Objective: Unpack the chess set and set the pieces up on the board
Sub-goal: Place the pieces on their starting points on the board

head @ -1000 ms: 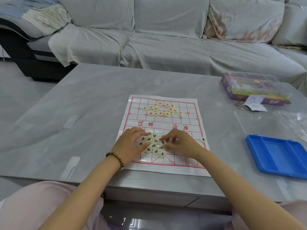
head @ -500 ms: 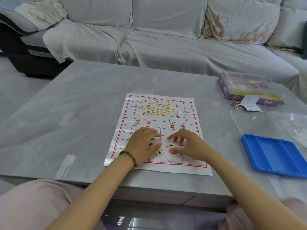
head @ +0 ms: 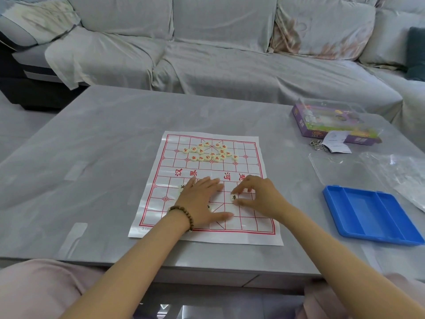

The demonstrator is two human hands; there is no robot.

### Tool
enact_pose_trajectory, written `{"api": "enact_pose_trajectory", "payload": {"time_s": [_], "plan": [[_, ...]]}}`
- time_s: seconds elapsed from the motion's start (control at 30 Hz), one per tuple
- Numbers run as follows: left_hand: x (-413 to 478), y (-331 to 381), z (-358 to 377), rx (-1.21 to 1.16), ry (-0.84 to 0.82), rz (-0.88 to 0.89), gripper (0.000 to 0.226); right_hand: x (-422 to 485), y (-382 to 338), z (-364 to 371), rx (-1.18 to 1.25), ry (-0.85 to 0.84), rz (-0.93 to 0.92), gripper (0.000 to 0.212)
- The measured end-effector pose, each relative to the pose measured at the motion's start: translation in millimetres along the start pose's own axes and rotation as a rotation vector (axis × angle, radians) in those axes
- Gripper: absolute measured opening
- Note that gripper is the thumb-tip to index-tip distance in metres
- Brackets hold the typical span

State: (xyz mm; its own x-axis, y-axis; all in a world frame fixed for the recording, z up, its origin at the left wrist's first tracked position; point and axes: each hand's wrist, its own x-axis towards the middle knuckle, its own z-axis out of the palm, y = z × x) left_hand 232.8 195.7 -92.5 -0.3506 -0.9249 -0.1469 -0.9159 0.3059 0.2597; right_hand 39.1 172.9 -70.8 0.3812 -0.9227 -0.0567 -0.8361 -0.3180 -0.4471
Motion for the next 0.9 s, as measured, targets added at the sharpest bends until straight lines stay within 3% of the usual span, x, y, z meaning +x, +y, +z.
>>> {"api": "enact_pose_trajectory", "payload": {"time_s": [0.1, 0.23, 0.9], "plan": [[0, 0, 3, 0.034, -0.014, -0.007, 0.092, 6, 5, 0, -0.032, 0.084, 0.092, 0.026], [0, 0, 3, 0.036, -0.022, -0.006, 0.092, 6, 7, -2, -0.009, 0.041, 0.116, 0.034], [1, 0, 4, 0.05, -0.025, -0.01, 0.091, 6, 1, -6, 0.053, 0.015, 0.106, 0.022]]}}
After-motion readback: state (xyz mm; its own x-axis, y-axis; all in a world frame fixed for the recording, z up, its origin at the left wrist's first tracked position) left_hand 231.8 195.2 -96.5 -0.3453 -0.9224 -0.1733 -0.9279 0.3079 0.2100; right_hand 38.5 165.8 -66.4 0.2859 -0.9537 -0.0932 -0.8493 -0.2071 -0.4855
